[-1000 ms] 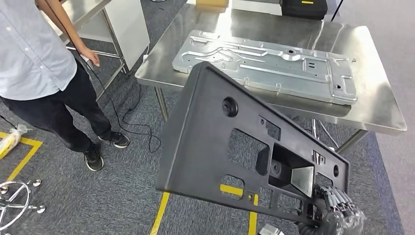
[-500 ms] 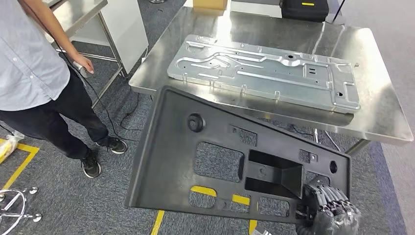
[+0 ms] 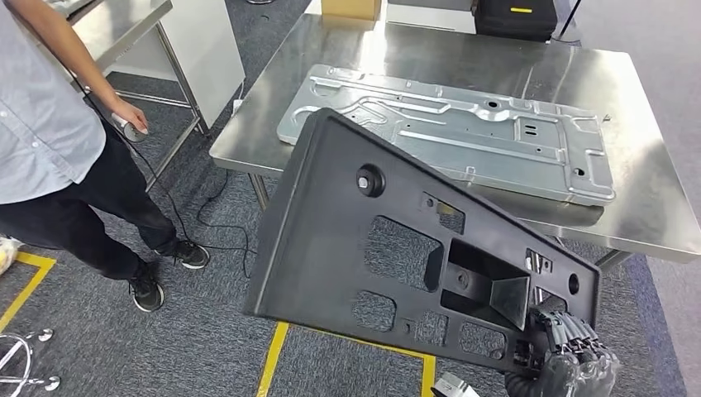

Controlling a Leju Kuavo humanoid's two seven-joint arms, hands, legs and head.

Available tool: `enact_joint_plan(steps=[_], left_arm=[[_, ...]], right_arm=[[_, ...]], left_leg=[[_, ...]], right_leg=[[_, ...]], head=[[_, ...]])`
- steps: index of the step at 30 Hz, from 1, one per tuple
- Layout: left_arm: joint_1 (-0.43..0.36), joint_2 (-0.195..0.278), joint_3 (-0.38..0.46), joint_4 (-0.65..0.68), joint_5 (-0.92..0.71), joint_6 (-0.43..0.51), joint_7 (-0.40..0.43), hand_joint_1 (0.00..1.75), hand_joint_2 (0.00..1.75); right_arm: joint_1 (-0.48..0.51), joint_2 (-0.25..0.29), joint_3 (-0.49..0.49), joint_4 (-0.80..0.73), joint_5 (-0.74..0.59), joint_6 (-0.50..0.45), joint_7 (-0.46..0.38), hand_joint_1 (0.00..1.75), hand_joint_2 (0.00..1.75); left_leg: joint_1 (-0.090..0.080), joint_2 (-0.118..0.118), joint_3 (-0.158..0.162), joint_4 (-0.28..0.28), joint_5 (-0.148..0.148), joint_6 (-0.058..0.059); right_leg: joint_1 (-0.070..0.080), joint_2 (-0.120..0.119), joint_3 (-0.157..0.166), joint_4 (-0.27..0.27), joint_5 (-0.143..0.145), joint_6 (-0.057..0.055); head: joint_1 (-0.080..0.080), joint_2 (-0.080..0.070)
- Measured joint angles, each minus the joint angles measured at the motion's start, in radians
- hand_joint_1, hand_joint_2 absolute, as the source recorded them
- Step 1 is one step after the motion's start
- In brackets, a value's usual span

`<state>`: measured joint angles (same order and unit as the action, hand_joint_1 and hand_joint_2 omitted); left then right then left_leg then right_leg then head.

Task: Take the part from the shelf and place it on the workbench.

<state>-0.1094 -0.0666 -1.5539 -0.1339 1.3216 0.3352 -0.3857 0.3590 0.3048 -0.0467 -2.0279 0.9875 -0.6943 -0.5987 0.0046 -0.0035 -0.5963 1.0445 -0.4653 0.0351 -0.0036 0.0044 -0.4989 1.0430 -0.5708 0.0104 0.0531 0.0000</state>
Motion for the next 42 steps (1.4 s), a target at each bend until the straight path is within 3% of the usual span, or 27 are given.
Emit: enact_joint_plan(steps=[2, 4, 5, 6, 7, 9, 11, 14, 16, 17, 19, 20, 21, 22, 24, 25, 26, 28, 31, 33, 35, 36, 37, 39, 40, 42], left_arm=[[-0.004, -0.001, 0.0, 0.0, 0.0, 0.0, 0.0, 0.0, 1.75], [-0.006, -0.001, 0.0, 0.0, 0.0, 0.0, 0.0, 0.0, 1.75], [-0.005, -0.001, 0.0, 0.0, -0.001, 0.0, 0.0, 0.0, 1.75], [-0.004, -0.001, 0.0, 0.0, -0.001, 0.0, 0.0, 0.0, 1.75], [-0.003, -0.001, 0.0, 0.0, -0.001, 0.0, 0.0, 0.0, 1.75], [-0.003, -0.001, 0.0, 0.0, -0.002, -0.001, 0.0, 0.0, 1.75], [-0.005, -0.002, 0.0, 0.0, -0.003, -0.002, 0.0, 0.0, 1.75], [-0.009, -0.002, -0.001, 0.0, -0.006, -0.003, 0.0, 0.0, 1.75], [-0.012, -0.002, -0.001, 0.0, -0.007, -0.003, 0.0, 0.0, 1.75], [-0.013, -0.002, -0.001, 0.0, -0.008, -0.003, 0.0, 0.0, 1.75], [-0.012, -0.002, -0.001, 0.0, -0.011, -0.003, 0.001, 0.0, 1.75], [-0.01, -0.002, -0.001, 0.0, -0.014, -0.003, 0.001, 0.0, 1.75], [-0.009, -0.002, -0.001, 0.0, -0.018, -0.004, 0.002, 0.0, 1.75], [-0.007, -0.002, -0.001, 0.0, -0.022, -0.004, 0.003, 0.0, 1.75], [-0.006, -0.002, -0.001, 0.0, -0.026, -0.004, 0.003, 0.0, 1.75], [-0.006, -0.001, -0.001, 0.0, -0.026, -0.004, 0.003, 0.0, 1.75], [-0.008, -0.001, -0.001, 0.0, -0.027, -0.004, 0.004, 0.0, 1.75], [-0.01, -0.001, -0.001, 0.0, -0.028, -0.005, 0.005, 0.0, 1.75], [-0.01, -0.001, -0.001, 0.0, -0.036, -0.005, 0.006, 0.0, 1.75], [-0.013, -0.001, -0.001, 0.0, -0.042, -0.006, 0.007, 0.0, 1.75], [-0.014, -0.002, -0.002, 0.0, -0.049, -0.007, 0.009, 0.0, 1.75], [-0.014, -0.002, -0.002, 0.0, -0.053, -0.007, 0.01, 0.0, 1.75], [-0.013, -0.002, -0.002, 0.0, -0.058, -0.008, 0.012, 0.0, 1.75], [-0.012, -0.002, -0.002, 0.0, -0.065, -0.011, 0.015, 0.0, 1.75], [-0.013, -0.003, -0.002, 0.0, -0.067, -0.013, 0.016, 0.0, 1.75], [-0.016, -0.003, -0.002, 0.0, -0.07, -0.015, 0.017, 0.0, 1.75]], right_arm=[[-0.001, 0.0, 0.0, -0.002, -0.001, 0.0, 0.0, 1.75, 1.75], [-0.001, 0.0, -0.001, -0.002, -0.003, 0.0, 0.0, 1.75, 1.75], [0.0, 0.0, -0.002, -0.002, -0.006, 0.0, 0.0, 1.75, 1.75], [0.0, 0.0, -0.002, -0.002, -0.008, 0.0, 0.0, 1.75, 1.75], [0.0, 0.0, -0.003, -0.002, -0.011, 0.0, 0.0, 1.75, 1.75], [-0.002, 0.0, -0.004, -0.002, -0.018, 0.0, 0.0, 1.75, 1.75], [-0.005, 0.0, -0.004, -0.003, -0.022, 0.0, 0.0, 1.75, 1.75], [-0.014, -0.003, -0.005, -0.004, -0.024, 0.0, 0.008, 1.75, 1.75], [-0.02, -0.005, -0.005, -0.006, -0.024, 0.0, 0.012, 1.75, 1.75], [-0.024, -0.006, -0.005, -0.006, -0.024, 0.0, 0.013, 1.75, 1.75], [-0.032, -0.008, -0.005, -0.007, -0.023, 0.0, 0.016, 1.75, 1.75], [-0.036, -0.009, -0.005, -0.007, -0.022, 0.0, 0.021, 1.75, 1.75], [-0.04, -0.012, -0.005, -0.006, -0.02, 0.0, 0.028, 1.75, 1.75], [-0.045, -0.016, -0.005, -0.006, -0.017, 0.0, 0.037, 1.75, 1.75], [-0.055, -0.025, -0.004, -0.005, -0.013, 0.0, 0.051, 1.75, 1.75], [-0.06, -0.029, -0.004, -0.005, -0.012, 0.0, 0.054, 1.75, 1.75], [-0.063, -0.031, -0.003, -0.005, -0.011, 0.0, 0.056, 1.75, 1.75], [-0.07, -0.038, -0.002, -0.005, -0.01, 0.0, 0.059, 1.75, 1.75], [-0.087, -0.049, -0.001, -0.005, -0.006, 0.0, 0.067, 1.75, 1.75], [-0.102, -0.059, -0.001, -0.005, -0.004, 0.0, 0.073, 1.75, 1.75], [-0.113, -0.072, -0.001, -0.004, 0.002, 0.0, 0.082, 1.75, 1.75], [-0.118, -0.079, -0.001, -0.003, 0.008, 0.0, 0.089, 1.75, 1.75], [-0.125, -0.087, 0.0, -0.001, 0.015, 0.0, 0.097, 1.75, 1.75], [-0.141, -0.102, 0.003, 0.002, 0.028, 0.0, 0.113, 1.75, 1.75], [-0.15, -0.109, 0.005, 0.004, 0.031, 0.0, 0.119, 1.75, 1.75], [-0.164, -0.118, 0.007, 0.008, 0.036, 0.0, 0.125, 1.75, 1.75]], left_leg=[[0.006, 0.001, 0.019, -0.017, -0.001, 0.01], [0.006, 0.0, 0.031, -0.022, -0.01, 0.017], [0.006, 0.0, 0.038, -0.022, -0.017, 0.017], [0.007, -0.001, 0.047, -0.022, -0.025, 0.016], [0.007, -0.002, 0.058, -0.022, -0.033, 0.014], [0.008, -0.005, 0.082, -0.021, -0.053, 0.005], [0.005, -0.006, 0.094, -0.02, -0.069, -0.007], [0.006, -0.003, 0.103, -0.029, -0.081, -0.025], [0.008, -0.002, 0.097, -0.002, -0.099, -0.035], [0.01, -0.002, 0.076, 0.041, -0.116, -0.039], [0.01, -0.001, -0.005, 0.173, -0.154, -0.044], [0.01, -0.001, -0.044, 0.225, -0.159, -0.045], [0.01, -0.001, -0.071, 0.248, -0.147, -0.046], [0.01, -0.001, -0.078, 0.23, -0.114, -0.045], [0.009, -0.001, -0.054, 0.123, -0.023, -0.038], [0.007, 0.0, -0.035, 0.069, 0.007, -0.034], [0.004, 0.0, -0.021, 0.032, 0.019, -0.03], [-0.002, 0.0, -0.012, 0.009, 0.009, -0.022], [0.005, -0.002, 0.005, -0.013, 0.004, -0.009], [0.008, -0.001, 0.021, -0.027, 0.0, 0.001], [0.008, -0.001, 0.035, -0.029, -0.011, 0.007], [0.008, -0.002, 0.044, -0.029, -0.018, 0.008], [0.008, -0.003, 0.056, -0.029, -0.027, 0.007], [0.009, -0.006, 0.083, -0.028, -0.047, 0.002], [0.007, -0.007, 0.093, -0.027, -0.057, -0.002], [0.005, -0.007, 0.1, -0.027, -0.072, -0.014]], right_leg=[[-0.003, -0.002, -0.037, 0.073, -0.032, 0.01], [-0.007, -0.002, -0.12, 0.199, -0.069, 0.018], [-0.011, -0.002, -0.156, 0.242, -0.069, 0.022], [-0.014, -0.002, -0.178, 0.254, -0.05, 0.025], [-0.017, -0.003, -0.182, 0.229, -0.011, 0.027], [-0.02, -0.003, -0.155, 0.119, 0.081, 0.026], [-0.016, -0.004, -0.123, 0.034, 0.114, 0.017], [-0.012, -0.002, -0.109, 0.011, 0.098, -0.003], [-0.016, -0.003, -0.094, -0.002, 0.093, -0.016], [-0.018, -0.004, -0.085, -0.007, 0.09, -0.022], [-0.016, -0.007, -0.071, -0.009, 0.078, -0.031], [-0.016, -0.007, -0.063, -0.009, 0.071, -0.032], [-0.015, -0.005, -0.055, -0.009, 0.064, -0.033], [-0.015, -0.004, -0.044, -0.009, 0.056, -0.032], [-0.016, -0.001, -0.02, -0.01, 0.038, -0.027], [-0.014, -0.001, -0.013, -0.009, 0.029, -0.021], [-0.013, 0.0, -0.009, -0.009, 0.022, -0.016], [-0.01, -0.001, -0.008, -0.013, 0.016, -0.004], [-0.011, -0.004, -0.006, -0.003, 0.003, 0.009], [-0.012, -0.005, -0.052, 0.082, -0.026, 0.017], [-0.013, -0.005, -0.138, 0.201, -0.049, 0.022], [-0.014, -0.005, -0.169, 0.23, -0.038, 0.023], [-0.016, -0.005, -0.188, 0.231, -0.009, 0.024], [-0.019, -0.005, -0.175, 0.137, 0.084, 0.023], [-0.018, -0.005, -0.16, 0.088, 0.117, 0.02], [-0.013, -0.004, -0.136, 0.027, 0.13, 0.01]], head=[[0.002, 0.0], [0.003, 0.0], [0.003, 0.0], [0.003, 0.0], [0.003, 0.0], [0.003, 0.0], [0.003, 0.0], [0.001, 0.0], [0.001, 0.0], [0.0, 0.0], [-0.001, 0.0], [-0.001, 0.0], [-0.001, 0.0], [-0.001, 0.0], [0.0, 0.0], [0.0, 0.0], [0.0, 0.0], [-0.001, 0.0], [0.0, 0.0], [0.0, 0.0], [0.0, 0.0], [0.0, 0.0], [0.0, 0.0], [0.0, 0.0], [0.001, 0.0], [0.001, 0.0]])
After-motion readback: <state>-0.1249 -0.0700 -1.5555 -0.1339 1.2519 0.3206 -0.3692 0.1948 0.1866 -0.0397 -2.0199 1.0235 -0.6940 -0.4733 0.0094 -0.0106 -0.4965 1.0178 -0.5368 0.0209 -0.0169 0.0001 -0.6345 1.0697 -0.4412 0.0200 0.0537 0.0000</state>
